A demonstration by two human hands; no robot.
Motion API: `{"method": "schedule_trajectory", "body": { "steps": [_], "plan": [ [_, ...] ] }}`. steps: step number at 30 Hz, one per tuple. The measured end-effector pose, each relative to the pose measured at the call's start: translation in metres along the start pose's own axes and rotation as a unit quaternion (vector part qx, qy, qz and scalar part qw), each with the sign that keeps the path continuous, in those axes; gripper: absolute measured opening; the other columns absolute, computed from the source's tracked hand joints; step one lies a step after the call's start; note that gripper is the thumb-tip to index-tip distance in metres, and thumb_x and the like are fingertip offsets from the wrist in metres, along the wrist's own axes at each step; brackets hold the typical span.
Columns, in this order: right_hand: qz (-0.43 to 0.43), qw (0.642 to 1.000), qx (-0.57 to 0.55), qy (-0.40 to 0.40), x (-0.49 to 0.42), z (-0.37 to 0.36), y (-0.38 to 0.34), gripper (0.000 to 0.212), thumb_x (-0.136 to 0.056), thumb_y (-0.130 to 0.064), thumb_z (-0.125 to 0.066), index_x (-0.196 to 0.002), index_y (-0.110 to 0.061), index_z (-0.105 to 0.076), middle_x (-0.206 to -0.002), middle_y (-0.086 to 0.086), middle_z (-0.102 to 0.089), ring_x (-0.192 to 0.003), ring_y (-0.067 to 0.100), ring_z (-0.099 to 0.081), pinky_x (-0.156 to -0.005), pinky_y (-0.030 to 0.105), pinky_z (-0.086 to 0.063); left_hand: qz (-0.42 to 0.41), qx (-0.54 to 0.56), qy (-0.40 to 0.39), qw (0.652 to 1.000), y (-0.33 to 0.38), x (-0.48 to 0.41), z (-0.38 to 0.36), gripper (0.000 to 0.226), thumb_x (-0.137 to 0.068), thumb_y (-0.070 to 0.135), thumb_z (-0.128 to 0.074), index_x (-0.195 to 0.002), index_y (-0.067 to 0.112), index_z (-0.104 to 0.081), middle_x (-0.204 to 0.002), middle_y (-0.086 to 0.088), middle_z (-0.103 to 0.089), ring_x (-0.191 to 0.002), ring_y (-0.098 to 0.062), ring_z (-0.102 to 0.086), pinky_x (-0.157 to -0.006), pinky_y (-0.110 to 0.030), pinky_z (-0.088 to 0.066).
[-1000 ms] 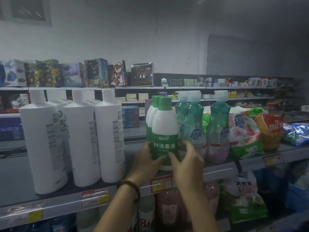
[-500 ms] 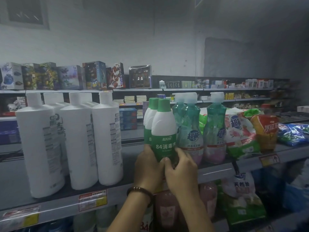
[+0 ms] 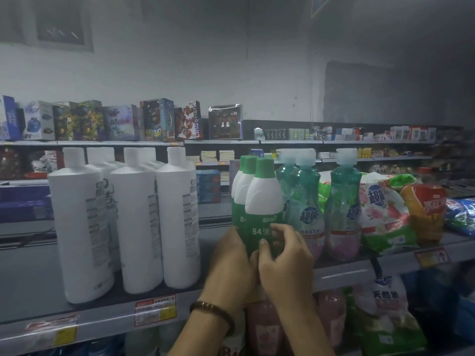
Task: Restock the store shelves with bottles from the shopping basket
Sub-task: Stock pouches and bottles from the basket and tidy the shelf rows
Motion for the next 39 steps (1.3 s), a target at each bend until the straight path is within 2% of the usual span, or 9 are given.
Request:
{"method": "schedule_trajectory", "body": {
  "steps": [4, 12, 17, 21, 24, 26, 32, 35, 39],
  "plan": [
    [0.057, 0.996, -0.049, -0.047, -0.016, -0.010, -0.051, 0.018, -0.093, -0.022, -0.079, -0.106, -0.029, -0.069, -0.099, -0.015, -0.069, -0.092, -0.011, -0.060, -0.076, -0.004, -0.039, -0.050, -0.114, -0.020, 0.992, 0.005, 0.014, 0.045, 0.019, -0.093, 0.042, -0.066, -0.104, 0.027, -0.064, -0.096, 0.009, -0.073, -0.090, -0.012, -0.072, -0.080, -0.034, -0.064],
    [0.104, 0.984, -0.089, -0.117, -0.073, -0.043, -0.157, 0.027, -0.092, -0.050, -0.079, -0.107, -0.029, -0.068, -0.098, -0.011, -0.074, -0.087, 0.000, -0.069, -0.066, 0.010, -0.054, -0.119, -0.203, 0.145, 0.961, 0.019, 0.021, 0.154, 0.018, -0.096, 0.049, -0.068, -0.109, 0.041, -0.058, -0.101, 0.022, -0.068, -0.089, 0.000, -0.065, -0.082, -0.029, -0.061],
    [0.113, 0.985, 0.008, -0.134, -0.105, -0.072, -0.191, 0.054, -0.076, -0.077, -0.076, -0.102, -0.030, -0.066, -0.097, -0.008, -0.072, -0.097, 0.019, -0.070, -0.090, 0.047, -0.060, -0.107, -0.248, 0.168, 0.948, 0.007, 0.018, 0.179, 0.028, -0.093, 0.054, -0.069, -0.113, 0.043, -0.053, -0.101, 0.022, -0.066, -0.090, -0.005, -0.064, -0.079, -0.032, -0.061],
    [0.116, 0.979, 0.042, -0.163, -0.113, -0.087, -0.204, 0.049, -0.075, -0.070, -0.084, -0.092, -0.028, -0.066, -0.096, -0.006, -0.072, -0.097, 0.018, -0.068, -0.083, 0.039, -0.058, -0.108, -0.249, 0.164, 0.948, 0.001, 0.017, 0.189, 0.028, -0.092, 0.051, -0.072, -0.114, 0.040, -0.056, -0.107, 0.021, -0.067, -0.093, -0.005, -0.064, -0.079, -0.024, -0.056],
    [0.121, 0.977, 0.055, -0.164, -0.114, -0.090, -0.207, 0.042, -0.073, -0.057, -0.092, -0.087, -0.026, -0.067, -0.092, -0.007, -0.071, -0.094, 0.017, -0.067, -0.074, 0.031, -0.050, -0.104, -0.249, 0.161, 0.949, -0.005, 0.015, 0.195, 0.027, -0.092, 0.051, -0.072, -0.109, 0.040, -0.055, -0.103, 0.021, -0.066, -0.094, -0.008, -0.065, -0.081, -0.031, -0.059],
    [0.118, 0.979, 0.043, -0.160, -0.116, -0.090, -0.207, 0.039, -0.072, -0.049, -0.096, -0.085, -0.023, -0.070, -0.092, -0.005, -0.072, -0.095, 0.017, -0.069, -0.078, 0.032, -0.056, -0.102, -0.250, 0.160, 0.950, -0.007, 0.015, 0.198, 0.026, -0.092, 0.052, -0.071, -0.108, 0.041, -0.054, -0.101, 0.021, -0.064, -0.094, -0.010, -0.065, -0.081, -0.035, -0.059],
    [0.132, 0.966, 0.016, -0.221, -0.123, -0.086, -0.207, 0.026, -0.084, -0.035, -0.091, -0.102, -0.020, -0.081, -0.099, -0.009, -0.076, -0.092, 0.005, -0.069, -0.080, 0.021, -0.052, -0.099, -0.250, 0.159, 0.950, -0.015, 0.012, 0.199, 0.029, -0.093, 0.050, -0.070, -0.116, 0.043, -0.054, -0.105, 0.021, -0.066, -0.097, -0.012, -0.066, -0.079, -0.034, -0.056],
    [0.138, 0.953, 0.006, -0.268, -0.125, -0.084, -0.207, 0.017, -0.091, -0.028, -0.086, -0.107, -0.023, -0.081, -0.101, -0.008, -0.077, -0.095, 0.008, -0.072, -0.085, 0.027, -0.057, -0.104, -0.245, 0.163, 0.950, -0.017, 0.012, 0.200, 0.030, -0.093, 0.050, -0.070, -0.117, 0.044, -0.052, -0.102, 0.022, -0.066, -0.093, -0.008, -0.064, -0.076, -0.033, -0.055],
    [0.140, 0.957, 0.017, -0.255, -0.125, -0.081, -0.205, 0.022, -0.087, -0.037, -0.087, -0.103, -0.026, -0.079, -0.094, -0.009, -0.076, -0.090, 0.004, -0.070, -0.076, 0.026, -0.052, -0.098, -0.248, 0.160, 0.950, -0.018, 0.011, 0.199, 0.032, -0.094, 0.052, -0.067, -0.119, 0.044, -0.050, -0.104, 0.020, -0.067, -0.095, -0.013, -0.066, -0.078, -0.037, -0.058]
  ]
}}
Point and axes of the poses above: each hand's wrist, its own x-axis away from the middle knuckle, its own z-axis out of the back of the hand, y = z × x, the point moved 5 cm from there along -x, towards the middle knuckle
